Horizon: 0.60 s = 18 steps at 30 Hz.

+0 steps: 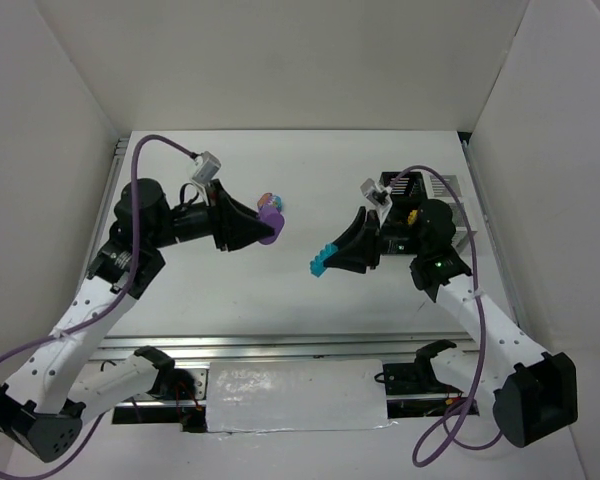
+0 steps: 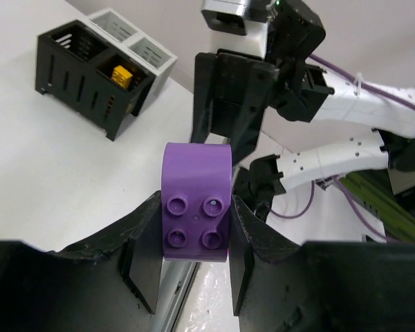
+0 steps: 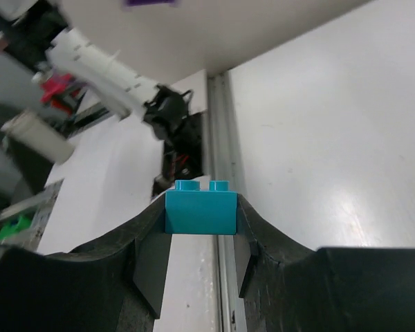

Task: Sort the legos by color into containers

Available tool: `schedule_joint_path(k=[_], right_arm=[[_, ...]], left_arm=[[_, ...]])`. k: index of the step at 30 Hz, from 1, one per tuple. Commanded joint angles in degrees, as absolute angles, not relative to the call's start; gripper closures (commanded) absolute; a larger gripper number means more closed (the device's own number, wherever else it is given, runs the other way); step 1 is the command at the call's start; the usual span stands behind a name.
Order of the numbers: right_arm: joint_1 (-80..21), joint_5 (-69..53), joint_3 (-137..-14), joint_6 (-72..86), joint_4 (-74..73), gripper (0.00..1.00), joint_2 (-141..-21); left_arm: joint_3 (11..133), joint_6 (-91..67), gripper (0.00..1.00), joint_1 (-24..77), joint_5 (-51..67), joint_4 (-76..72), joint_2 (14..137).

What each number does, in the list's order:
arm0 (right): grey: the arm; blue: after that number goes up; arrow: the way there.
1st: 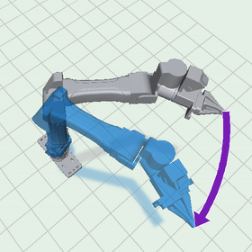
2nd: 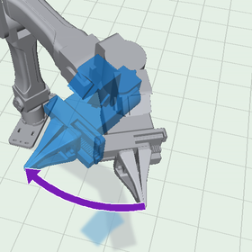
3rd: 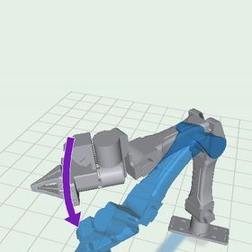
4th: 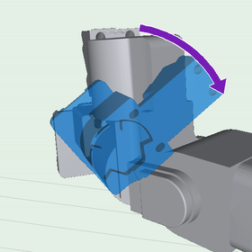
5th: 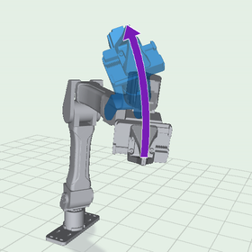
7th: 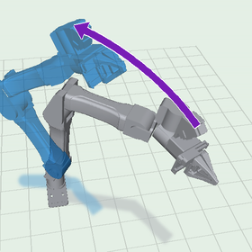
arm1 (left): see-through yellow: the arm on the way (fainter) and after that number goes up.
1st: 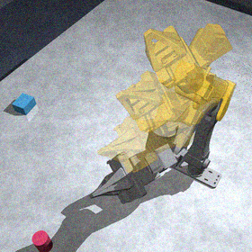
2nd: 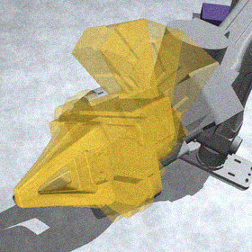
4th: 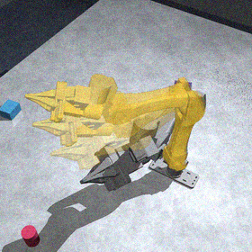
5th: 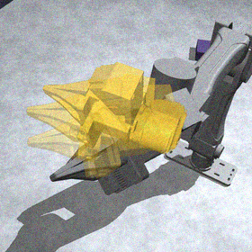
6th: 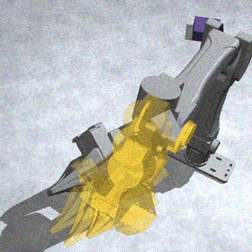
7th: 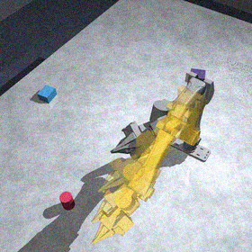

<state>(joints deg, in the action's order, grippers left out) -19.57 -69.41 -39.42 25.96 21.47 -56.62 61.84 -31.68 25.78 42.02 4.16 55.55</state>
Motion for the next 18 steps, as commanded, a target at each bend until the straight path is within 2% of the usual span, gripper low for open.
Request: schedule_joint_path(k=[1, 2, 3, 6, 11, 18], right_arm=[[-15.9, -59.8, -41.6, 23.8, 13.5, 1.00, -55.5], [-15.7, -52.2, -42.8, 23.8, 13.4, 1.00, -54.8], [-15.6, -30.2, -43.9, 19.3, 2.3, 1.00, -54.0], [-13.6, 5.0, -48.8, 23.0, -4.6, 1.00, -57.6], [-8.3, 22.9, -60.4, 23.1, -11.9, 1.00, -72.0], [-5.2, 23.7, -70.3, 22.3, -10.9, 1.00, -83.6]], left_arm=[[66.7, -29.4, 1.00, 25.2, 37.6, 9.6, 53.4], [67.8, -28.4, 1.00, 25.1, 31.5, 15.3, 53.3], [68.7, -26.5, 1.00, 25.2, 27.9, 18.6, 53.3], [69.9, -22.8, 1.00, 25.1, 20.1, 25.8, 53.1], [64.8, -20.5, 1.00, 25.2, 17.0, 28.3, 50.7], [57.6, -18.6, 1.00, 25.2, 16.7, 28.4, 47.5]])
